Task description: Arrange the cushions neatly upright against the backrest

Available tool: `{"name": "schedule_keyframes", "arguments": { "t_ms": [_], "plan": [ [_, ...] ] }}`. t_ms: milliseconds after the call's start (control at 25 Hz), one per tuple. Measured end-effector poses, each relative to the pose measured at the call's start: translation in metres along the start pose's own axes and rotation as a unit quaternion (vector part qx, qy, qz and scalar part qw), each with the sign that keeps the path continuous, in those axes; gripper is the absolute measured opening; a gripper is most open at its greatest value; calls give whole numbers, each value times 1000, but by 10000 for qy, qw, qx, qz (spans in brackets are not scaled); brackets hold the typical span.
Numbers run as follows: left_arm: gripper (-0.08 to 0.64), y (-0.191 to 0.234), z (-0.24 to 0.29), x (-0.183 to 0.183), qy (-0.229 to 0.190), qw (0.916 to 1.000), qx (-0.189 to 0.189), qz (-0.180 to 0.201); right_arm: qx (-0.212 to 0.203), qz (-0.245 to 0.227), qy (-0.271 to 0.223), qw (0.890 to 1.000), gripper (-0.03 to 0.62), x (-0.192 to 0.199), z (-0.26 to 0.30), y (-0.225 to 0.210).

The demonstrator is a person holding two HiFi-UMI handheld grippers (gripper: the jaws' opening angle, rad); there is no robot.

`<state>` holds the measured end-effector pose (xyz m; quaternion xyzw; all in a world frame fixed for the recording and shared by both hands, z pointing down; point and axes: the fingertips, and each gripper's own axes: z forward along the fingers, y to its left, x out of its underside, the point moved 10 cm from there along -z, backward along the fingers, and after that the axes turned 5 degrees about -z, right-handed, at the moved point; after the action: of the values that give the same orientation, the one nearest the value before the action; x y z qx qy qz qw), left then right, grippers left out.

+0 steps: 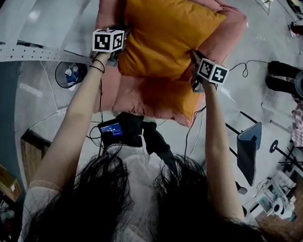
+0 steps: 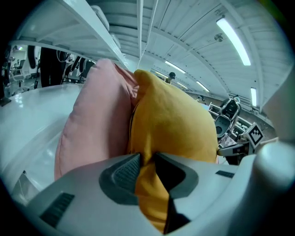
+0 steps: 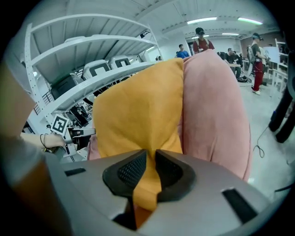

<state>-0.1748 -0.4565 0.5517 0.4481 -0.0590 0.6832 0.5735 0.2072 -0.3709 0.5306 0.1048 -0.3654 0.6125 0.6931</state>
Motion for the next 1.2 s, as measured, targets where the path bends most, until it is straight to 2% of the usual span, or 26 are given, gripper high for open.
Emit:
{"name": "schedule_keyframes", "arguments": {
  "t_ms": [160,240,360,480,720,1000,1080,1200],
  "plan": [
    [98,-19,-35,5,-452,9981,-281,317,-114,-176,-116,9997,52,4,-31,-1],
    [98,-30,-51,15,-566,9977,-171,331,-100,-230,-244,9994,54,11,-50,-2],
    [98,-54,-71,40,-450,9980,156,412,-213,-196,-445,9986,54,29,-82,-7],
    [98,-82,-89,68,-322,9977,249,547,-228,-150,-607,9978,54,50,-119,-14],
    [98,-134,-117,125,-337,9989,301,152,-308,294,-889,9951,54,103,-177,-29],
    [98,-182,-149,189,-255,9992,303,69,-537,394,-1015,9926,55,159,-217,-27],
    [100,-192,-153,210,-178,9993,312,55,-579,381,-1031,9923,72,175,-223,-27],
    [113,-205,-156,238,11,9994,312,118,-734,318,-965,9921,152,197,-227,-24]
  ]
}}
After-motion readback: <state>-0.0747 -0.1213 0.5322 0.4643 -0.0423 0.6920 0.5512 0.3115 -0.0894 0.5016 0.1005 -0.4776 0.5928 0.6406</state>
